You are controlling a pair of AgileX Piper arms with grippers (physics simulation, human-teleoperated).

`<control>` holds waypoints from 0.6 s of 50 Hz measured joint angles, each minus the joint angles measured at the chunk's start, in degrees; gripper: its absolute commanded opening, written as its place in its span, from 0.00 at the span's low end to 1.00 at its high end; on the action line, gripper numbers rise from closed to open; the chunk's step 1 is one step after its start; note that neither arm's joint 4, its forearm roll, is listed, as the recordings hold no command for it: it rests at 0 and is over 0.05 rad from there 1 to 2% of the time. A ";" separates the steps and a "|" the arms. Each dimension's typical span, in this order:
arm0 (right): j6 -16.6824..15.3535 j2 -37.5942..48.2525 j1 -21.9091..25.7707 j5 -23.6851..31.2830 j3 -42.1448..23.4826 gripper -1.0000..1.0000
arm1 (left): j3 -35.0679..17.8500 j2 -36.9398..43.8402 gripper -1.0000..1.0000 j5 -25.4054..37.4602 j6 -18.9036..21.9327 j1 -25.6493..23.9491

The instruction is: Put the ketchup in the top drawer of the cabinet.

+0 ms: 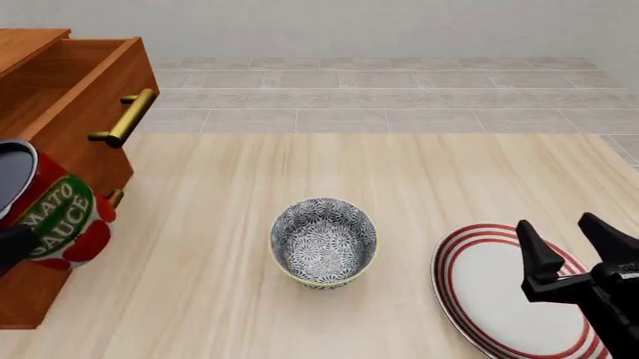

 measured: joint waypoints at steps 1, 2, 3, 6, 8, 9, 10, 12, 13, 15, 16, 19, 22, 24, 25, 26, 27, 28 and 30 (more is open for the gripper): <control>-0.02 0.21 0.00 -0.21 0.00 1.00 | -0.01 -0.04 0.00 0.04 0.16 0.19; -0.04 0.44 -0.01 -0.43 0.00 1.00 | -0.07 0.01 0.00 0.14 0.25 0.46; -0.05 0.70 -0.01 -0.69 0.00 1.00 | -0.21 0.13 0.00 0.24 0.33 0.70; -0.08 1.58 0.00 -1.54 0.00 1.00 | -1.23 0.67 0.00 0.63 0.63 1.06; -0.08 2.06 0.01 -2.00 0.00 1.00 | -2.25 1.21 0.00 0.98 0.76 1.26; -0.09 2.27 0.01 -2.20 0.00 1.00 | -2.81 1.49 0.00 1.17 0.95 1.39; -0.09 2.45 0.02 -2.36 0.00 1.00 | -3.38 1.79 0.00 1.35 1.13 1.52; -0.08 2.76 0.02 -2.66 0.00 1.00 | -4.56 2.54 0.00 1.69 1.39 1.69; -0.07 2.91 0.03 -2.79 0.00 1.00 | -5.19 2.98 0.00 1.84 1.50 1.75; -0.05 3.17 0.05 -3.04 0.00 1.00 | -6.40 3.92 0.00 2.07 1.70 1.82; -0.05 3.26 0.06 -3.12 0.00 1.00 | -6.98 4.41 0.00 2.17 1.78 1.86; -0.02 3.20 0.05 -3.05 0.00 1.00 | -8.68 5.84 0.00 2.42 2.22 1.98; 0.02 2.94 0.02 -2.79 0.00 1.00 | -10.35 7.29 0.00 2.72 2.52 2.08; 0.06 2.85 0.01 -2.69 0.00 1.00 | -11.29 8.15 0.00 2.85 2.71 2.16; 0.09 2.82 0.00 -2.67 0.00 1.00 | -11.69 8.56 0.00 2.89 2.81 2.24; 0.12 2.84 -0.01 -2.70 0.00 1.00 | -12.06 8.98 0.00 2.92 2.88 2.33; 0.15 2.88 -0.01 -2.74 0.00 1.00 | -12.37 9.39 0.00 2.93 2.96 2.46; 0.17 2.97 0.00 -2.82 0.00 1.00 | -12.62 9.79 0.00 2.92 3.05 2.63; 0.23 3.11 0.01 -2.96 0.00 1.00 | -13.04 10.59 0.00 2.81 3.16 2.99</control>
